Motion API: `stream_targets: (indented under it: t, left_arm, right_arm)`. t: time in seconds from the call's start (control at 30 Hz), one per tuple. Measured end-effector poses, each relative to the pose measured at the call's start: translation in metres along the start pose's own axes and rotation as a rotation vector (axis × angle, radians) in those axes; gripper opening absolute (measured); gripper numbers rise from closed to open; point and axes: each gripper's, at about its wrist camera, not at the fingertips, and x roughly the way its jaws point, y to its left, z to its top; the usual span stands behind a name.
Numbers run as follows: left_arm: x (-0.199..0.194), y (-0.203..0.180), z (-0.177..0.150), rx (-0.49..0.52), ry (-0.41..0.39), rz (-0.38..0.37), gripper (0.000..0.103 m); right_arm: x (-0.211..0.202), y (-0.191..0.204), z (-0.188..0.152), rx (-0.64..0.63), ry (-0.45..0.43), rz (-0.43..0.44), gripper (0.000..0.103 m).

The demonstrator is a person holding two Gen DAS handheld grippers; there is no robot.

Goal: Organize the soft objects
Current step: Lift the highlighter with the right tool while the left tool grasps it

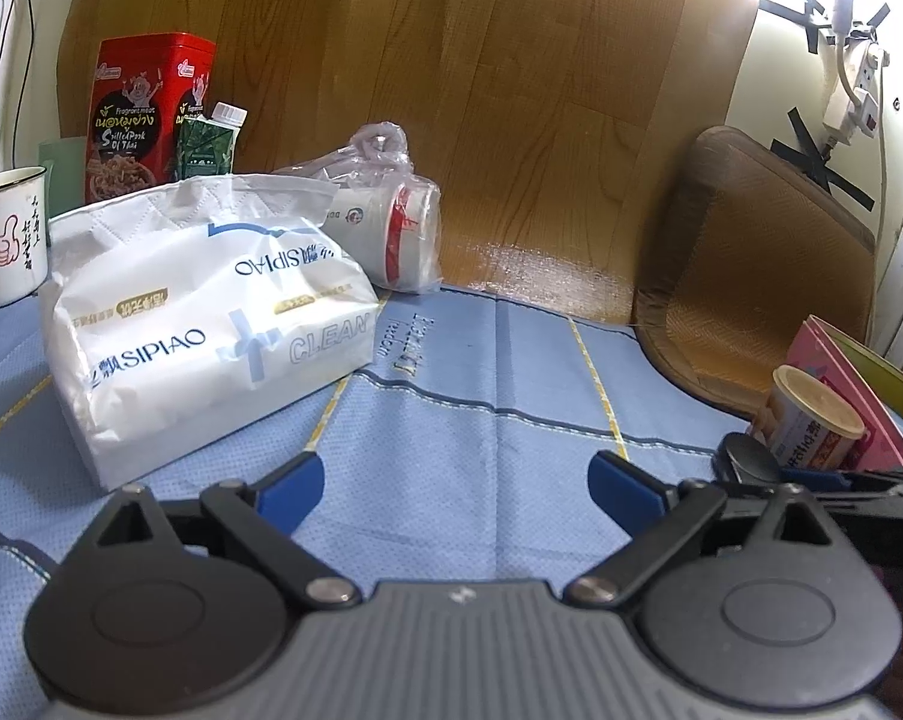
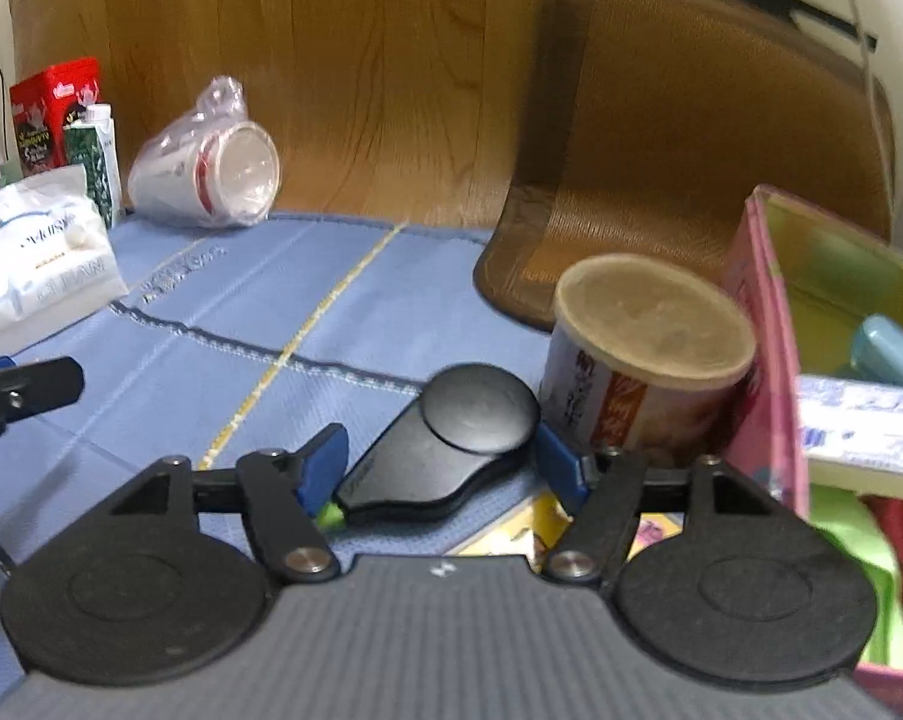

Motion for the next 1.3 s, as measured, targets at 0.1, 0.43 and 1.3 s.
stream_targets:
  t: [0.1, 0.43, 1.3]
  left_arm:
    - [0.000, -0.001, 0.000, 0.006, -0.001, -0.003, 0.098]
    - [0.003, -0.006, -0.002, 0.081, 0.037, -0.206, 0.067]
    - [-0.034, -0.126, -0.075, 0.209, 0.465, -0.848, 0.060]
  right_arm:
    - [0.002, 0.003, 0.002, 0.012, -0.006, 0.011, 0.070]
    - [-0.027, 0.057, -0.025, -0.228, -0.058, 0.260, 0.048]
    - [-0.176, -0.037, -0.170, -0.157, -0.203, 0.200, 0.053]
